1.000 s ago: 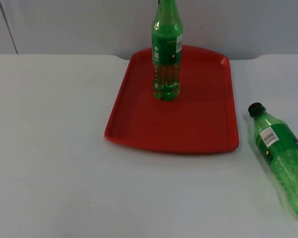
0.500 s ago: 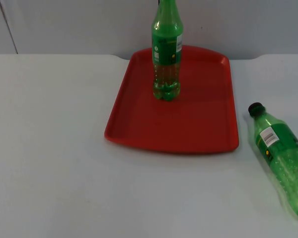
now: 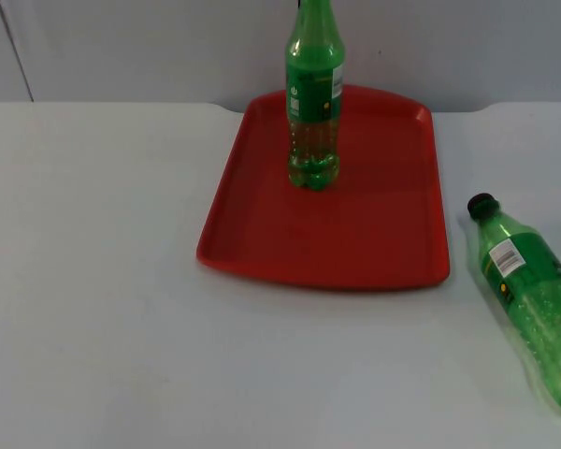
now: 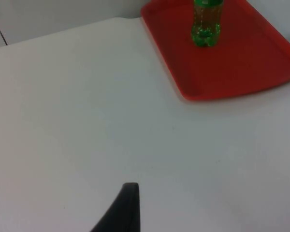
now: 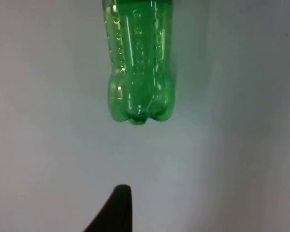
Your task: Place the bottle upright on the tray.
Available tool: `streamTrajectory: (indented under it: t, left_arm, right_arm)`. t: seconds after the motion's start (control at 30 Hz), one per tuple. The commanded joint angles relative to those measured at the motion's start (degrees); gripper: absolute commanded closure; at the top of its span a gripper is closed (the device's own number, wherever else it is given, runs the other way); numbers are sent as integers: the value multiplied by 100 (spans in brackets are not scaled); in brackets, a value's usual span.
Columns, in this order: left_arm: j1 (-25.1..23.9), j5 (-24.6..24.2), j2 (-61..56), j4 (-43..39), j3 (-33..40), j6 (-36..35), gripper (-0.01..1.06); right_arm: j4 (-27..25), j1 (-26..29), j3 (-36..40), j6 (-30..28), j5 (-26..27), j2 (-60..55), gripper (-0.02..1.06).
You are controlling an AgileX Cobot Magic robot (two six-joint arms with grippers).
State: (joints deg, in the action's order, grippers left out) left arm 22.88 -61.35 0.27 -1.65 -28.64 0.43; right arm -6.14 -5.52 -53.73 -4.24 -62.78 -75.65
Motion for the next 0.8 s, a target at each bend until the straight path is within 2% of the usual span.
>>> streamTrajectory:
  t: [0.0, 0.13, 0.3, 0.5, 0.77]
  left_arm:
    - [-11, -15, -27, -32, 27, -43, 0]
    - [-11, -15, -27, -32, 27, -43, 0]
    - [-11, -15, -27, -32, 27, -43, 0]
    - [-11, -15, -27, -32, 27, -43, 0]
    - [-11, -15, -27, -32, 27, -43, 0]
  right_arm:
    - [260, -214, -165, 185, 10, -189, 0]
    - [751, -736, -463, 631, 135, -655, 0]
    - [739, -1081, -912, 885, 359, -1480, 0]
    - [739, -1107, -1444, 1288, 687, -2430, 0]
    - [739, -1121, -2202, 1498, 767, -3344, 0]
